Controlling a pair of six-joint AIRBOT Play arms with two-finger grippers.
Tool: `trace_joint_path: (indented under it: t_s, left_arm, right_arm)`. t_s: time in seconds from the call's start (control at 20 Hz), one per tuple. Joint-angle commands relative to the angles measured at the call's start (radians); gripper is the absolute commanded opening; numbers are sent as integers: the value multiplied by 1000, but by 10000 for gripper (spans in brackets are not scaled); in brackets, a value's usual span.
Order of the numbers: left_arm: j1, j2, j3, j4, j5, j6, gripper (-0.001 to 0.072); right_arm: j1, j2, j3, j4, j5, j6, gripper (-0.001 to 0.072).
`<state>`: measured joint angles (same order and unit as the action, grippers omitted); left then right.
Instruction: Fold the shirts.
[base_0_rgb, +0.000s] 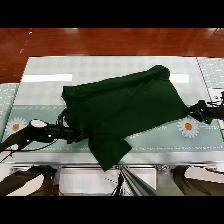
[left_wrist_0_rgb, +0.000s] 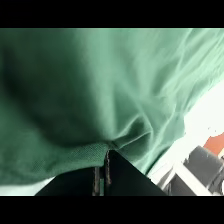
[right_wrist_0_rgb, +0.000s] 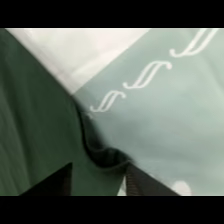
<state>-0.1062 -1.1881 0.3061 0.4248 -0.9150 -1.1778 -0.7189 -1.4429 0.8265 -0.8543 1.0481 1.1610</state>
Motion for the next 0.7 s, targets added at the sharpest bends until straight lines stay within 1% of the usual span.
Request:
trace_joint_path:
  t_s: [0.0, 0.1, 0.15, 0.2, 0.25, 0.45, 0.55, 0.65]
  left_arm:
    - [0, 0, 47, -8, 8, 4, 23]
    - [0, 0, 94, -7, 11, 34, 23]
    - [0, 0, 118, -7, 14, 34, 23]
    - [0, 0, 144, -7, 14, 34, 23]
    - [0, 0, 169, -7, 14, 34, 23]
    - [3, 25, 283, -7, -12, 63, 21]
    - [19, 89, 394, -7, -53, 65, 21]
    - [48, 195, 554, -8, -77, 58, 21]
  right_arm:
    - [87, -8, -1, 0, -65, -3, 353]
    - [142, -8, 0, 1, -73, -3, 329]
    - [164, -8, 0, 1, -73, -3, 235]
    - [176, -8, 3, 1, -68, -2, 118]
    - [180, -8, 13, 3, -53, -2, 23]
    - [180, 45, 138, 23, 70, -16, 22]
    - [180, 121, 256, 73, 122, -23, 22]
    - [180, 215, 374, 180, 114, -23, 22]
